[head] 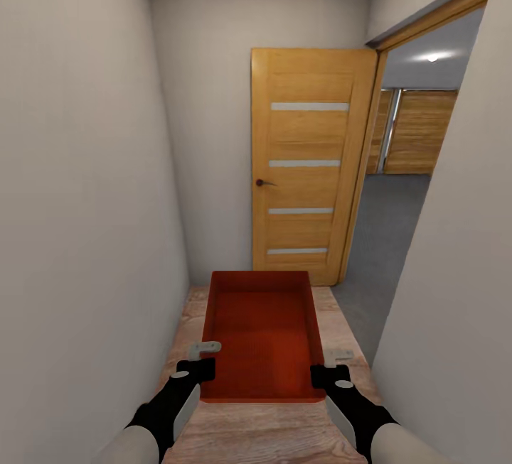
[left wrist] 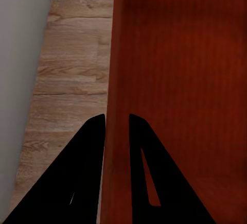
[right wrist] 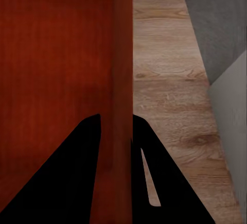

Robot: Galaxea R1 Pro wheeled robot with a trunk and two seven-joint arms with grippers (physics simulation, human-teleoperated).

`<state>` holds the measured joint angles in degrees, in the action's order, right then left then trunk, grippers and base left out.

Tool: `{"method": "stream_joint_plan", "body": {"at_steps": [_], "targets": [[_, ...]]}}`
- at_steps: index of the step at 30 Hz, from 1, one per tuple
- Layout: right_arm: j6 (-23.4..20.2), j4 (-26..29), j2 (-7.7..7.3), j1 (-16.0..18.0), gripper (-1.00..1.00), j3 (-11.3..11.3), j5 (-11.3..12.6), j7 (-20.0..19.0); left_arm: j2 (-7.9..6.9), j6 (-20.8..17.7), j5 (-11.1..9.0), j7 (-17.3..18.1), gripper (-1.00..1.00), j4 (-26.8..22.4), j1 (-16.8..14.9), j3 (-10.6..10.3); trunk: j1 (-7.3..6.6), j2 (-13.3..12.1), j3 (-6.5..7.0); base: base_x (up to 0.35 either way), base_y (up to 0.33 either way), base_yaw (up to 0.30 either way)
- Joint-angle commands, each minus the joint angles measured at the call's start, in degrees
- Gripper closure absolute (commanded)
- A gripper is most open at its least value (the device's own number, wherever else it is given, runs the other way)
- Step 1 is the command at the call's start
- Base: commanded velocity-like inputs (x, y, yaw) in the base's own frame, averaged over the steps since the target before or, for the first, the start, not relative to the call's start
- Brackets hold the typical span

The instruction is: Move the two storage containers from the living room to the garage. In the garage, place one container on the floor and stack the other container on top of it (either order is fine).

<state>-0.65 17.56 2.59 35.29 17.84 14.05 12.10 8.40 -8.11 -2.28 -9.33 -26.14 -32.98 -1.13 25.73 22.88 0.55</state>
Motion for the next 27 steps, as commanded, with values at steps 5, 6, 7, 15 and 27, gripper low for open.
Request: {"method": "stream_joint_plan", "body": {"at_steps": [5, 6, 7, 15, 27], "targets": [[-0.05, 0.28, -0.04, 0.05, 1.0, -0.7, 0.81, -0.06, -0.49, -0.42, 0.52, -4.03, 1.0, -0.14, 0.02, 1.57, 0.05, 0.04, -0.02, 0.323, 0.088, 0.0], [-0.05, 0.28, -0.04, 0.05, 1.0, -0.7, 0.81, -0.06, -0.49, -0.42, 0.52, -4.03, 1.0, -0.14, 0.02, 1.57, 0.05, 0.04, -0.02, 0.323, 0.088, 0.0], [-0.05, 0.28, -0.04, 0.05, 1.0, -0.7, 0.81, -0.06, -0.49, -0.42, 0.52, -4.03, 1.0, -0.14, 0.02, 1.57, 0.05, 0.04, -0.02, 0.323, 0.088, 0.0], [-0.05, 0.28, -0.04, 0.05, 1.0, -0.7, 0.81, -0.06, -0.44, -0.42, 0.52, -4.01, 1.0, -0.14, 0.02, 1.57, 0.05, 0.04, -0.02, 0.323, 0.088, 0.0], [-0.05, 0.28, -0.03, 0.05, 1.0, -0.7, 0.81, -0.06, -0.4, -0.42, 0.52, -4.03, 1.0, -0.14, 0.02, 1.57, 0.05, 0.04, -0.02, 0.323, 0.088, 0.0]]}}
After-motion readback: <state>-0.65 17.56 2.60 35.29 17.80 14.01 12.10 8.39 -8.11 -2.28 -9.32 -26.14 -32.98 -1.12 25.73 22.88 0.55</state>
